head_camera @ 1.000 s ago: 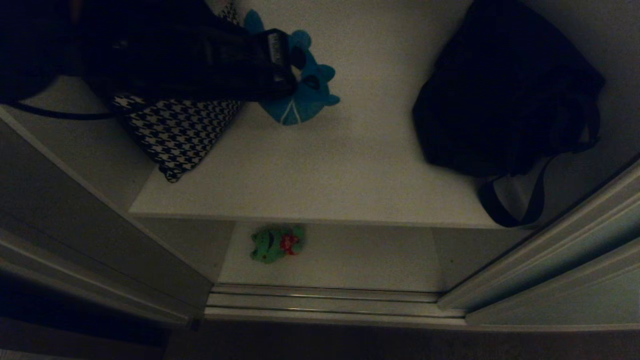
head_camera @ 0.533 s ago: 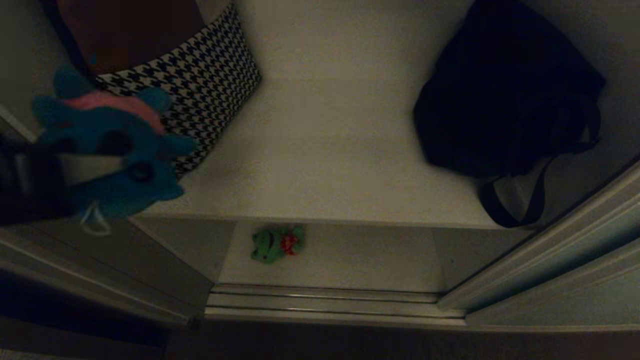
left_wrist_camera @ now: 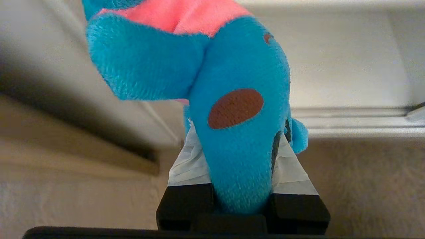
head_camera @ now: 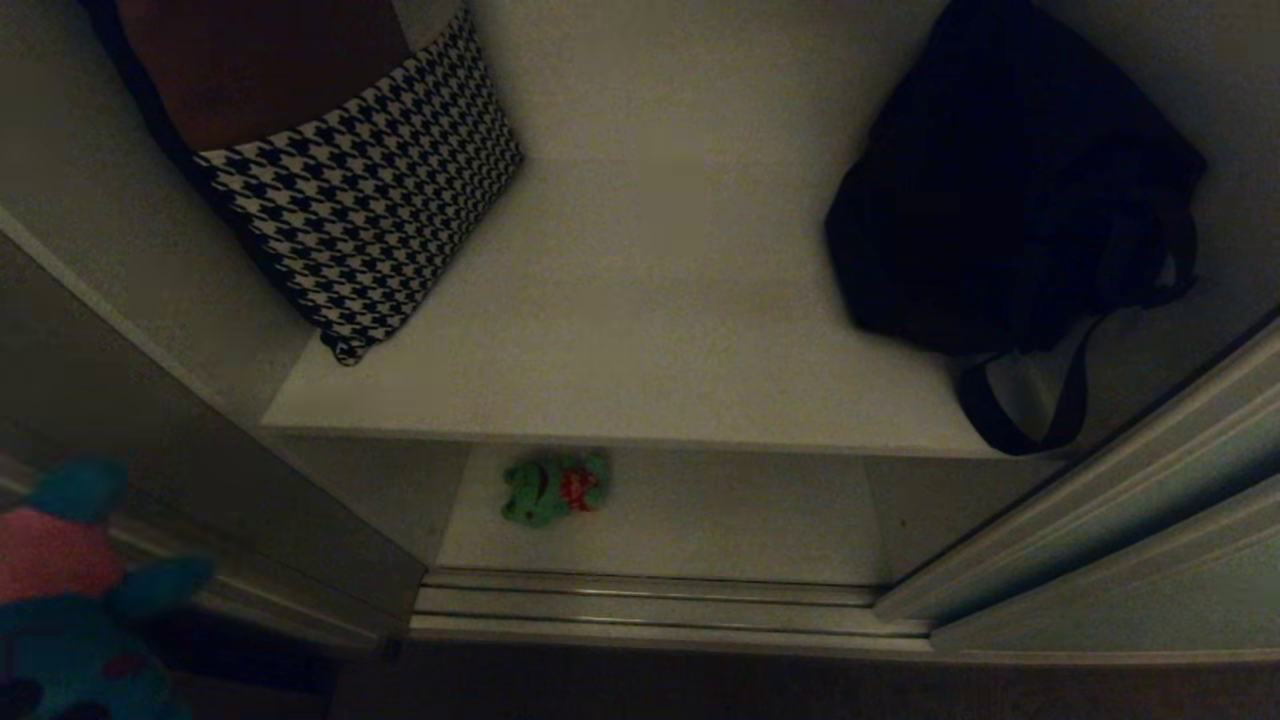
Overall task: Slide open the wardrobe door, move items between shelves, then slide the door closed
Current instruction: Place the blue doll on the lower shelf
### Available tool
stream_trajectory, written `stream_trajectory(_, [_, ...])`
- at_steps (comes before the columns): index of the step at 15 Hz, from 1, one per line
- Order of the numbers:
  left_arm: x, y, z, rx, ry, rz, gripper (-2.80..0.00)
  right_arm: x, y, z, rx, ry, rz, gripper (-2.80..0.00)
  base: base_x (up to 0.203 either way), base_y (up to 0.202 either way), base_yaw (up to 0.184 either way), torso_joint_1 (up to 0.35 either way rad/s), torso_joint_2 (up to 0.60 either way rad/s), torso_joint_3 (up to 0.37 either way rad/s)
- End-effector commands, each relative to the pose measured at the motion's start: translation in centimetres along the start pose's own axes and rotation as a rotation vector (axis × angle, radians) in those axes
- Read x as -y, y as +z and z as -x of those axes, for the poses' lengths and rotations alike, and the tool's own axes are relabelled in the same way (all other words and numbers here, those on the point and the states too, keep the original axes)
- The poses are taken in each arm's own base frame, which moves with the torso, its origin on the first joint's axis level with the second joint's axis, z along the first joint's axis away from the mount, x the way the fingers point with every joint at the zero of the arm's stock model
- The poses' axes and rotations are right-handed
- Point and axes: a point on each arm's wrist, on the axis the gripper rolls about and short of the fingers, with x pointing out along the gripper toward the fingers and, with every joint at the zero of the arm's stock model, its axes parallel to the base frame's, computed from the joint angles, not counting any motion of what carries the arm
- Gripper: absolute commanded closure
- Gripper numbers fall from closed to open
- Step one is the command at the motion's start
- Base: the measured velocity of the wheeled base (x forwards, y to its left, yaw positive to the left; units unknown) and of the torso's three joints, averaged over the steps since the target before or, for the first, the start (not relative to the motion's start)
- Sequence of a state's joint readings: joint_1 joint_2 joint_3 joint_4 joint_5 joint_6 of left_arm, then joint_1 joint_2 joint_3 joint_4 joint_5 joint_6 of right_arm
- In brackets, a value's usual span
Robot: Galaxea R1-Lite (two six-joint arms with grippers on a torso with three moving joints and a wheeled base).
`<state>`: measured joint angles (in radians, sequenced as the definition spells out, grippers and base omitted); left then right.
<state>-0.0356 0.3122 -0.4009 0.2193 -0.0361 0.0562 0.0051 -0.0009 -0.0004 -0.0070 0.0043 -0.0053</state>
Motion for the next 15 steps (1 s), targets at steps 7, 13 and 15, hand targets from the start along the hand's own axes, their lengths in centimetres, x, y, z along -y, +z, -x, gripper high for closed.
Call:
stream_trajectory(7, [0.7,-8.4,0.0,0.126,-0.042,0.035,0.00,0.0,0.0,0.0,0.002,0.001,0.001,0.00,0.000,0.000,0.000,0.000,0.00,0.000])
stream_trajectory(13, [0.7,-8.4,-0.2,0.163,-0.040,0.049,0.00,0.0,0.0,0.0,0.000,0.000,0.001,0.00,0.000,0.000,0.000,0.000,0.00,0.000])
stream_trajectory(15, [0.7,-8.4,-0.2,0.164,-0.039,0.049,0.00,0.0,0.0,0.0,0.001,0.000,0.001,0.00,0.000,0.000,0.000,0.000,0.00,0.000])
